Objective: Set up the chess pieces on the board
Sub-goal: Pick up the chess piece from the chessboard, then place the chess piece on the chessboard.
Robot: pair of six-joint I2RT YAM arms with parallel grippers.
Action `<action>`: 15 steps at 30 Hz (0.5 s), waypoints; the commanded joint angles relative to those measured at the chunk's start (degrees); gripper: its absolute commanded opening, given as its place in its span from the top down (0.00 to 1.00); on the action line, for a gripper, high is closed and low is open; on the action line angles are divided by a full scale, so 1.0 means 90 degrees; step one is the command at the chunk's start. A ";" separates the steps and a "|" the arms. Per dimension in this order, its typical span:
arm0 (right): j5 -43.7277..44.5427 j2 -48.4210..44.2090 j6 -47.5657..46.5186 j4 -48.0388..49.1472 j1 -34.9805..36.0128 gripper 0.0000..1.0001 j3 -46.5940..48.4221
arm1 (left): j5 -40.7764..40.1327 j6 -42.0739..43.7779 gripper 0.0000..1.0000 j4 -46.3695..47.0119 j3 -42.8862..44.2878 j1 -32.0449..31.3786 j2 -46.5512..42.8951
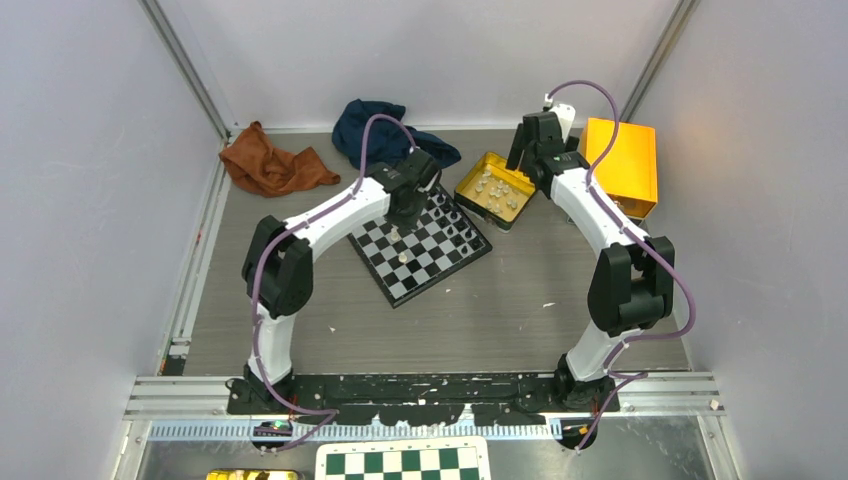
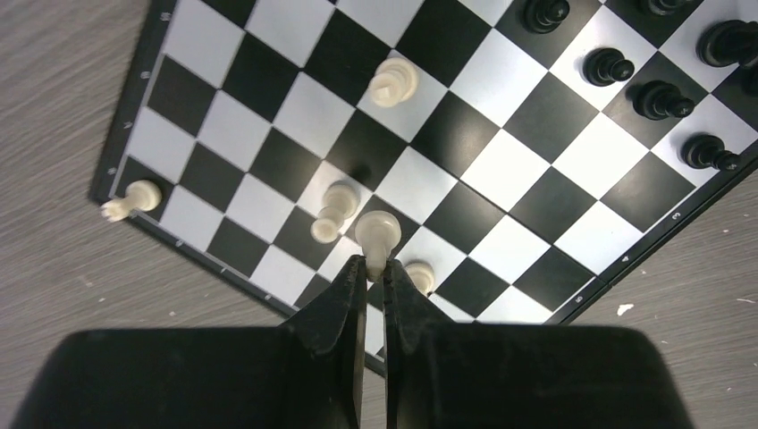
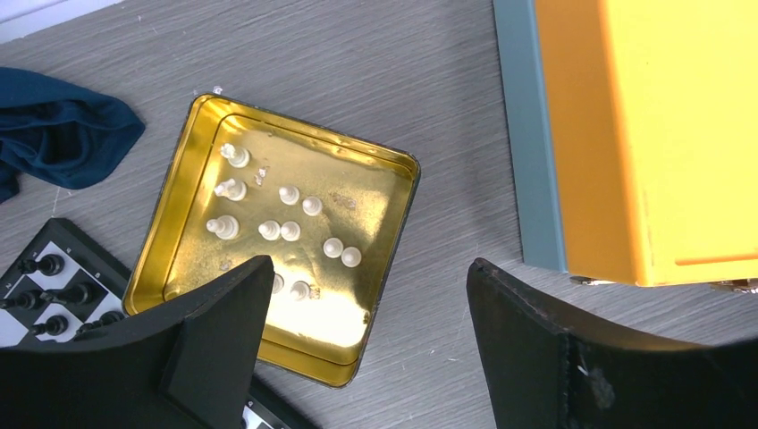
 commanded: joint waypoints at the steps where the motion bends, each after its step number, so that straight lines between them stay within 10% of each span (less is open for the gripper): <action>1: 0.0115 -0.0058 -0.0034 0.0102 0.0018 0.15 0.0317 | -0.0499 -0.0085 1.00 -0.0246 0.0249 0.0150 -0.0677; 15: -0.0001 0.0248 -0.0044 0.0025 0.0045 0.16 0.0738 | -0.0312 -0.1025 1.00 -0.0420 -0.0523 0.1259 -0.0700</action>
